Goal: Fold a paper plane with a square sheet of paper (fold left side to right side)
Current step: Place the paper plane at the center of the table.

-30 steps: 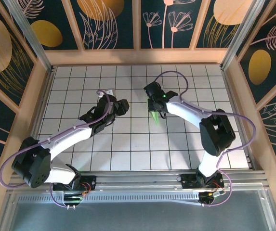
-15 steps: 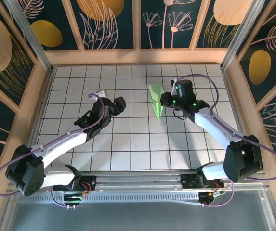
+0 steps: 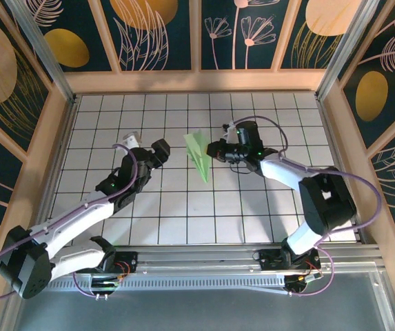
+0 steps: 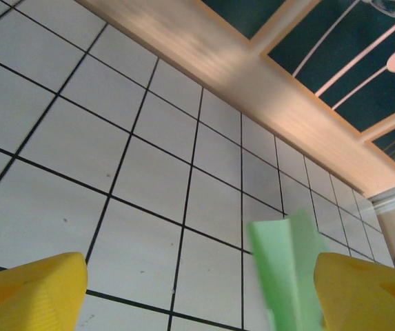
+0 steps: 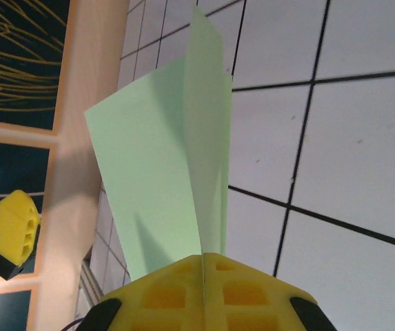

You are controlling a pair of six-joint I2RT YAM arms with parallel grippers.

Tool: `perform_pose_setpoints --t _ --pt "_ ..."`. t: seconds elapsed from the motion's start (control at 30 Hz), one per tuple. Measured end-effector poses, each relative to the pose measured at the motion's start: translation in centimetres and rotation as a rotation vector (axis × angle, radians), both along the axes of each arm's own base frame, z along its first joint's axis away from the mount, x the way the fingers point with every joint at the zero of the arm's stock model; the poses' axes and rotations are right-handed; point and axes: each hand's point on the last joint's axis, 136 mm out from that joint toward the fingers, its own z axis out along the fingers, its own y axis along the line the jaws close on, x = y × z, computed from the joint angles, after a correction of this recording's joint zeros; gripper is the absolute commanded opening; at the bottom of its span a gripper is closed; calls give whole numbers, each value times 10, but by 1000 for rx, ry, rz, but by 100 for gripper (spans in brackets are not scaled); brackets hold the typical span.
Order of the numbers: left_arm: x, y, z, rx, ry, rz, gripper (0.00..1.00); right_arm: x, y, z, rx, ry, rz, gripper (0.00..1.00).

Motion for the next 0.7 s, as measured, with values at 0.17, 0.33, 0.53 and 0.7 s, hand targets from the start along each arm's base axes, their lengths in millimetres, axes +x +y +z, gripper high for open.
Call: perform_pose_setpoints --t 0.17,0.33,0.53,0.7 --pt "-7 15 3 -5 -25 50 87 1 29 -16 44 54 49 0" --pt "-12 26 5 -9 -45 84 87 8 52 -38 60 88 69 0" --pt "-15 32 6 -3 -53 107 88 13 57 -84 20 156 46 0" --pt "-16 33 4 3 -46 107 89 19 51 -102 -25 154 7 0"
